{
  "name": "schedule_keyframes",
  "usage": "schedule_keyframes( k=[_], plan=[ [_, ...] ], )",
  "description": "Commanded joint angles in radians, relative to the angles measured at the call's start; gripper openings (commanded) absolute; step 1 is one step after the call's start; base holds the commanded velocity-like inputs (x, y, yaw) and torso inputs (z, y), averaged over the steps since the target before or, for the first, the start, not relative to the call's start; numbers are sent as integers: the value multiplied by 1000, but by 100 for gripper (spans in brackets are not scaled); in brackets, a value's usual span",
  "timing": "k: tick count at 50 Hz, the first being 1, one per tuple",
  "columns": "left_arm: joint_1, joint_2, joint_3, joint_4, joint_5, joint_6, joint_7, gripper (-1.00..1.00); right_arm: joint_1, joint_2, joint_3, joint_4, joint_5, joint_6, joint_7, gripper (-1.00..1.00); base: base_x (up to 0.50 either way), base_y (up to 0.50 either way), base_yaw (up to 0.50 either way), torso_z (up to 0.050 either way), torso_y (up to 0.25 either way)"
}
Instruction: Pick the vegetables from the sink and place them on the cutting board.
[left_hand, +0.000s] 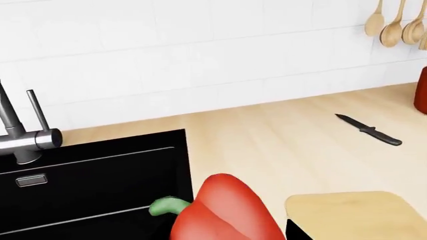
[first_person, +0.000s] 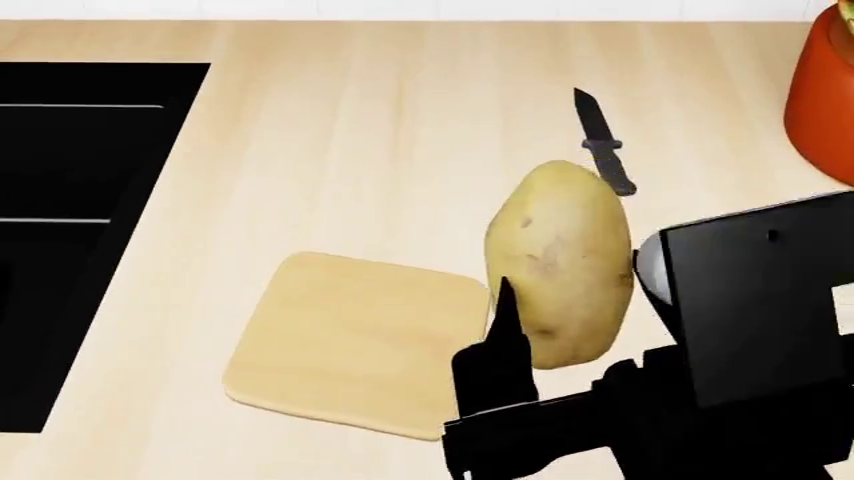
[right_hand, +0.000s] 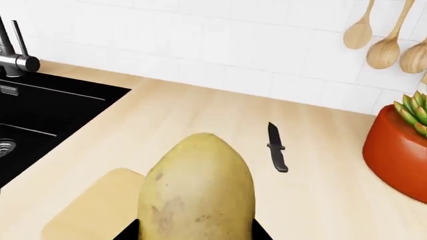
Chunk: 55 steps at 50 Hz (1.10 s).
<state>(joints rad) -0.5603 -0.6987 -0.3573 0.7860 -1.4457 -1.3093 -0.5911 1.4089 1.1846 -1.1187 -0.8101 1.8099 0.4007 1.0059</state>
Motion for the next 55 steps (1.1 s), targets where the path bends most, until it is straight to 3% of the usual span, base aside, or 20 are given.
schedule_keyframes(
  k=[1, 5, 13, 27, 33, 55],
  plan=[
    [-26, 15, -4, -4, -35, 0, -3, -100, 265, -190, -1, 287, 327, 271, -14, -100, 0, 0, 0, 0, 0],
    [-48, 21, 23, -2, -52, -2, -24, -100, 368, -299, -41, 469, 392, 385, -25, -100, 0, 0, 0, 0, 0],
    [-36, 30, 34, -6, -9, 13, 6, -100, 418, -421, -102, 728, 442, 491, -99, -100, 0, 0, 0, 0, 0],
    [-21, 29, 45, -5, 18, 32, 29, -100, 417, -677, -184, 1075, 319, 598, -336, -100, 0, 0, 0, 0, 0],
    [27, 28, 38, -9, 86, 58, 86, -100, 391, -683, -194, 1090, 307, 594, -350, -100, 0, 0, 0, 0, 2],
    [22, 8, 39, -9, 58, 68, 71, -100, 360, -677, -211, 1077, 336, 600, -323, -100, 0, 0, 0, 0, 0]
  ],
)
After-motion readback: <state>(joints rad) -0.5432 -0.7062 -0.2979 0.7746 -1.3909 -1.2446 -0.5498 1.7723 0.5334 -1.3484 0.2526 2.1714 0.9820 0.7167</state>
